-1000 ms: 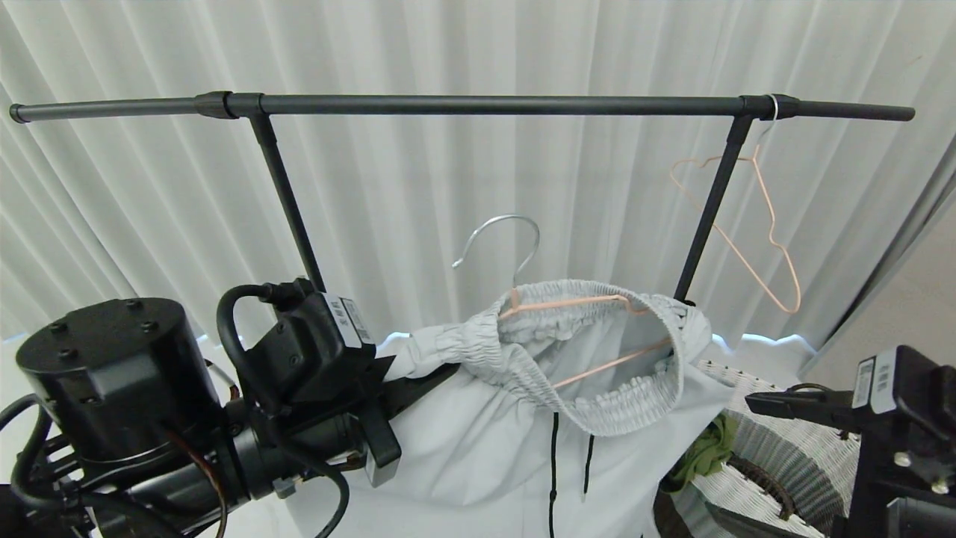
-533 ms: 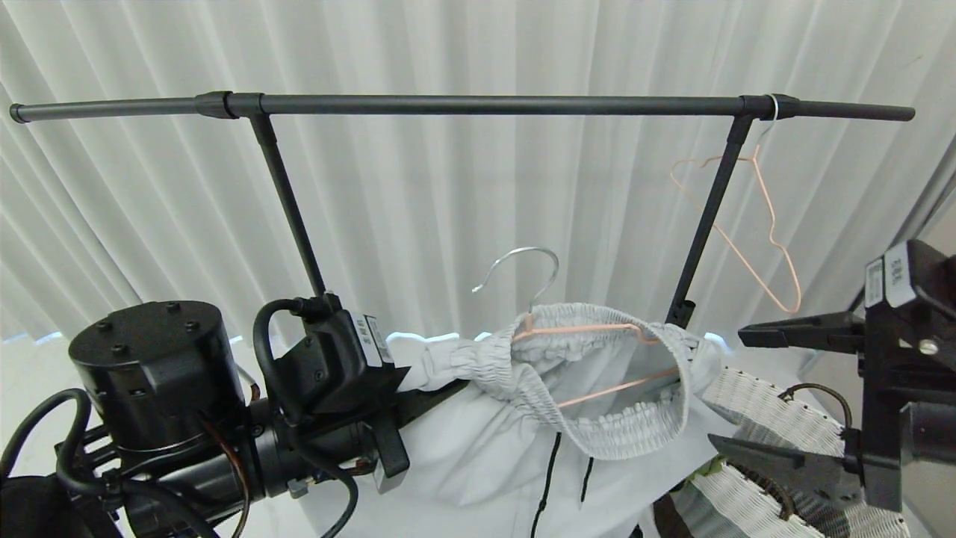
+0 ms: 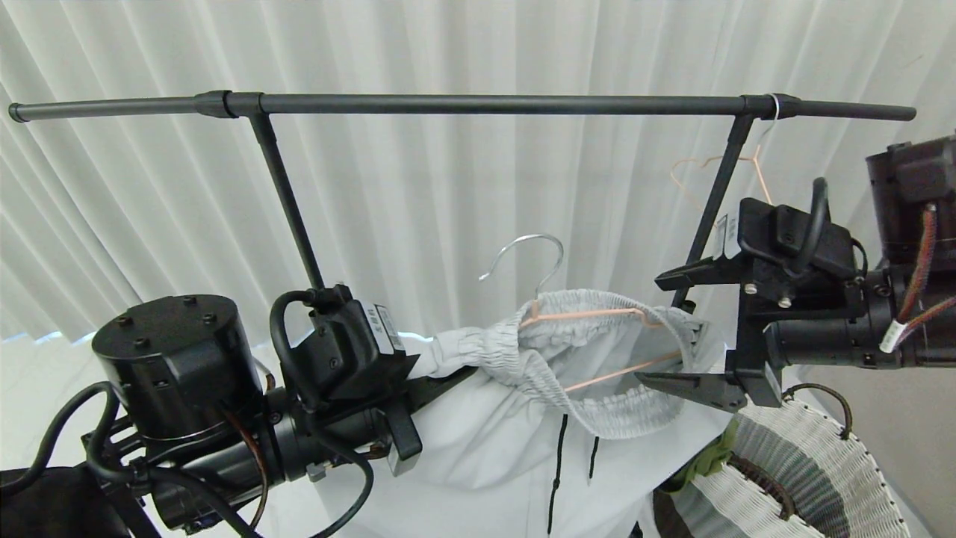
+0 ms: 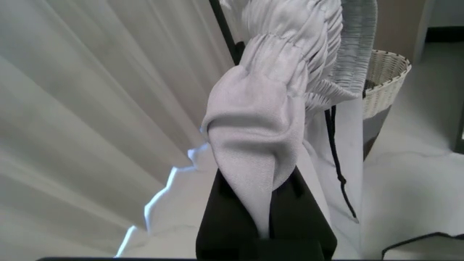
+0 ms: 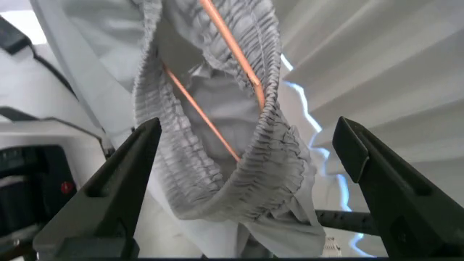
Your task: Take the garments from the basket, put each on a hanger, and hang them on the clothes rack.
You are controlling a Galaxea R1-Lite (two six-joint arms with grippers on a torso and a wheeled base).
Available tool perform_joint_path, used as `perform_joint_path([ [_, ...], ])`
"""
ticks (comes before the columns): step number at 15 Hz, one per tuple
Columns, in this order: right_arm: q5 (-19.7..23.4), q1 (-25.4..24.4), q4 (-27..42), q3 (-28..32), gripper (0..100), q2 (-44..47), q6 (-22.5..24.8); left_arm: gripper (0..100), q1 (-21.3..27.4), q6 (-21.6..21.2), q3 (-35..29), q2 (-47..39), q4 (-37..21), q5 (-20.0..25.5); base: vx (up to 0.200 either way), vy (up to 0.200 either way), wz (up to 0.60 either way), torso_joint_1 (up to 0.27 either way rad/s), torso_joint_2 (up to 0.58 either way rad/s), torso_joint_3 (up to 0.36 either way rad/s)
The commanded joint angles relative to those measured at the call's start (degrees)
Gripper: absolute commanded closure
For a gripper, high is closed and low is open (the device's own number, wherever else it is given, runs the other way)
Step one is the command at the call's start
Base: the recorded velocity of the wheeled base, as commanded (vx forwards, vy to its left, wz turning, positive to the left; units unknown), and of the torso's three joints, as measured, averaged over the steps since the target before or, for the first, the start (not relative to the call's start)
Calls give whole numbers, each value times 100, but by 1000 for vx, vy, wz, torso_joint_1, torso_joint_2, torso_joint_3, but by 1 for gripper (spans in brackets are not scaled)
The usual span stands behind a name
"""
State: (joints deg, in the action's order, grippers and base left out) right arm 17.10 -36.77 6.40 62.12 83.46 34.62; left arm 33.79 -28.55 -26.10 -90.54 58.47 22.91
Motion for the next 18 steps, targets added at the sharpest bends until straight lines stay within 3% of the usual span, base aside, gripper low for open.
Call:
perform_joint_path([
  [1,4,38,177,300,0,276,62,100,5,-1,-18,28,7,3,0,0,0,0,0,0],
  [3,83,117,819,854,0,312,335,100,31,7,-141,133,16,3,0,0,0,0,0,0],
  [8,241,117,898,1258,0,689,642,100,233,7,-334,274,16,-5,0,0,0,0,0,0],
  [12,461,100,907,1276,0,769,783,100,479,-19,-299,274,7,-14,0,0,0,0,0,0],
  [18,425,152,916,1276,0,689,792,100,365,-28,-9,256,7,-49,0,0,0,0,0,0],
])
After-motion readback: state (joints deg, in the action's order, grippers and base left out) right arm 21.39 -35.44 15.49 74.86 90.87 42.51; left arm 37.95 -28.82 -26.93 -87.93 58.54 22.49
